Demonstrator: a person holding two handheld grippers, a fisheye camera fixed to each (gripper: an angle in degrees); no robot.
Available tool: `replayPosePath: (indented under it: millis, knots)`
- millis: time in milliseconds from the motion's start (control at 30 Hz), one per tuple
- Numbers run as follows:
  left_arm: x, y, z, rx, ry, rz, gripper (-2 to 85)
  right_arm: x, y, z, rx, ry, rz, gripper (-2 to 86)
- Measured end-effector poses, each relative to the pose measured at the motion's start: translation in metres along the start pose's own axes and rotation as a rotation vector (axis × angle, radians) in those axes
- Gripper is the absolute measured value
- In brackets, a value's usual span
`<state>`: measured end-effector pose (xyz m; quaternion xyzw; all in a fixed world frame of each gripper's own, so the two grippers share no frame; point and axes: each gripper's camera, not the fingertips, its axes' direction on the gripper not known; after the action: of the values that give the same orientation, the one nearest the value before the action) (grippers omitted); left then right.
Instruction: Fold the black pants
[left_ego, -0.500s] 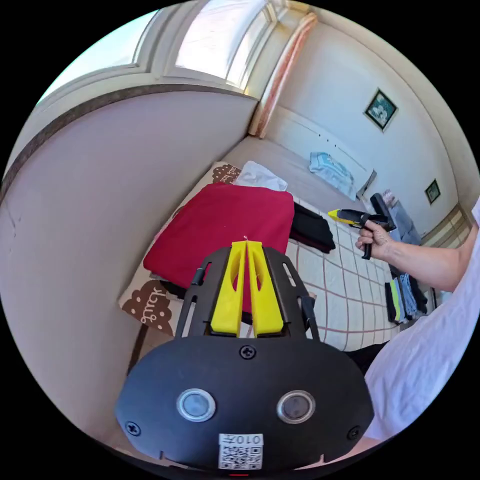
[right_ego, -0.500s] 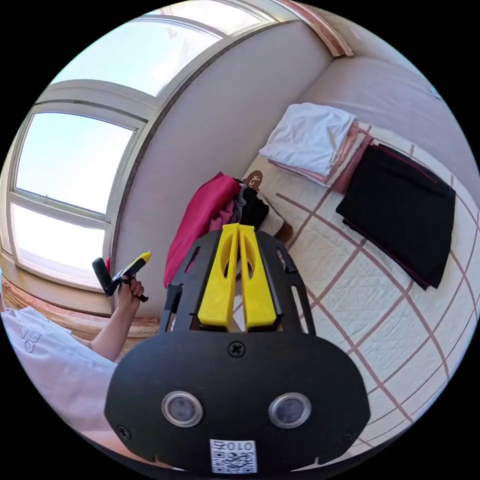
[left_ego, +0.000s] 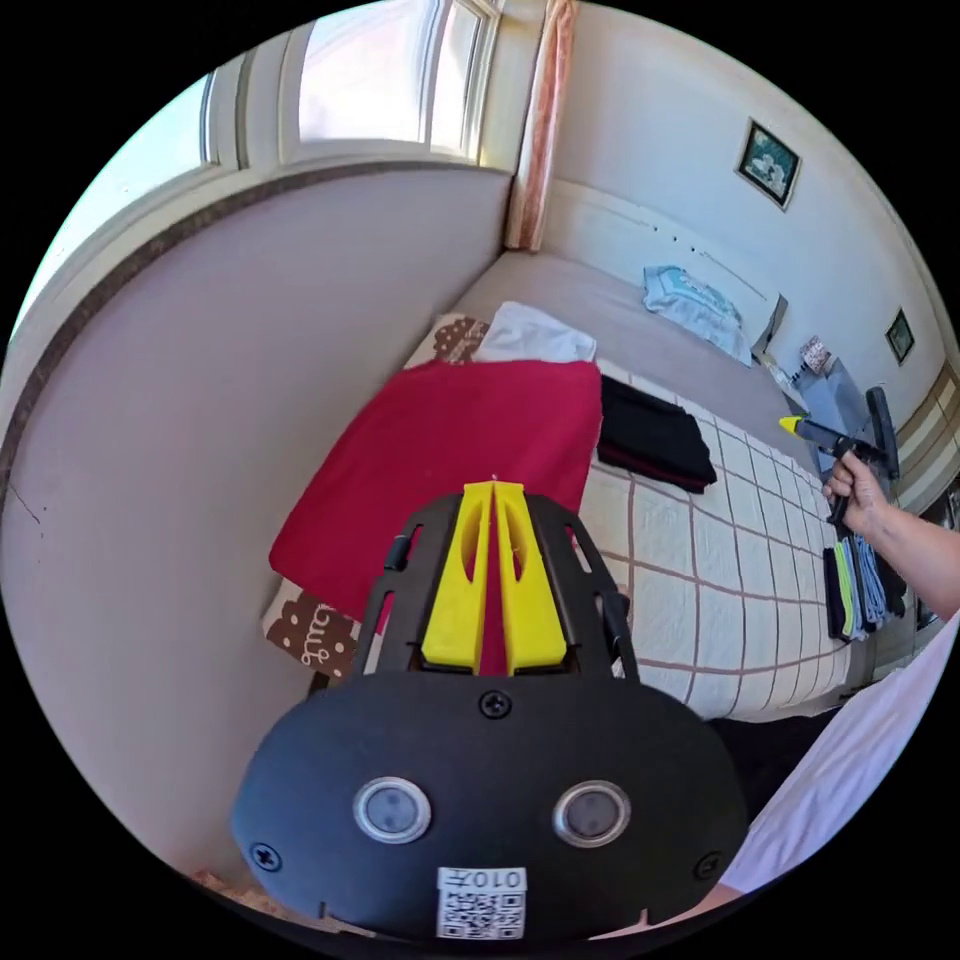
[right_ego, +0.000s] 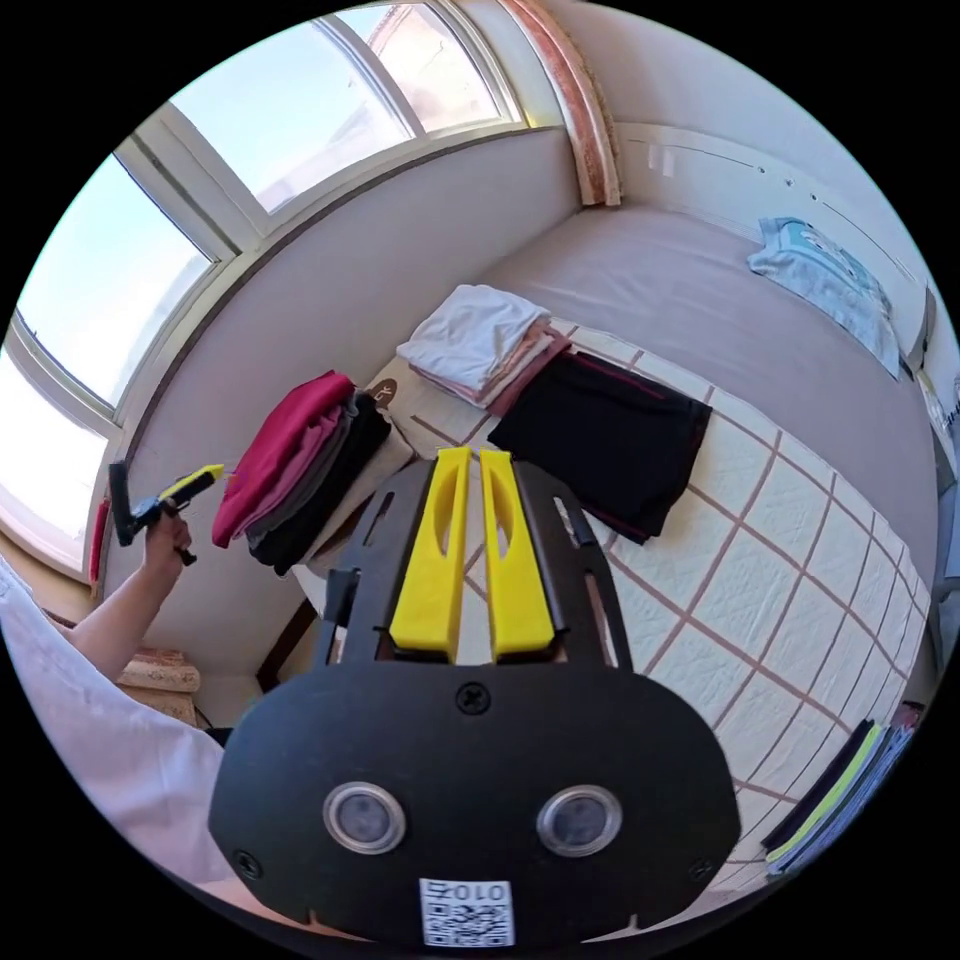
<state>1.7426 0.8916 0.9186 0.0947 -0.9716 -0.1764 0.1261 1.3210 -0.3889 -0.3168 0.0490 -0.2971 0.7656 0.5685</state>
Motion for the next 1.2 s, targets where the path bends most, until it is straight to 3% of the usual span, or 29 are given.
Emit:
replayPosePath:
  millis: [67, 200, 433, 633, 767, 833, 1000, 1200]
  knots:
    - [0.024, -0.002, -0.037, 0.154, -0.011, 0.028, -0.2, 0.0, 0.005, 0.006, 0.007, 0.037, -0.014, 9.5]
    - [0.075, -0.003, -0.068, 0.234, 0.084, 0.141, -0.2, -0.018, 0.001, 0.053, -0.061, 0.12, -0.153, 13.6]
    - [0.143, 0.048, -0.041, 0.027, 0.34, 0.103, -0.2, -0.044, -0.032, 0.159, -0.171, 0.293, -0.177, 15.8]
    - [0.156, 0.083, -0.026, -0.091, 0.328, 0.044, -0.2, -0.051, -0.044, 0.228, -0.277, 0.408, -0.215, 15.9]
    - [0.159, 0.092, -0.022, -0.117, 0.317, 0.009, -0.2, -0.044, -0.027, 0.243, -0.321, 0.568, -0.275, 10.9]
    - [0.163, 0.094, -0.023, -0.12, 0.317, 0.015, -0.2, -0.034, -0.023, 0.227, -0.325, 0.498, -0.229, 8.4]
    - [0.183, 0.092, -0.03, -0.095, 0.344, 0.037, -0.1, 0.051, 0.016, 0.121, -0.107, 0.014, 0.157, 5.7]
    - [0.225, 0.085, -0.052, 0.017, 0.432, 0.089, 0.5, 0.118, 0.126, -0.031, 0.184, -0.216, 0.359, 5.6]
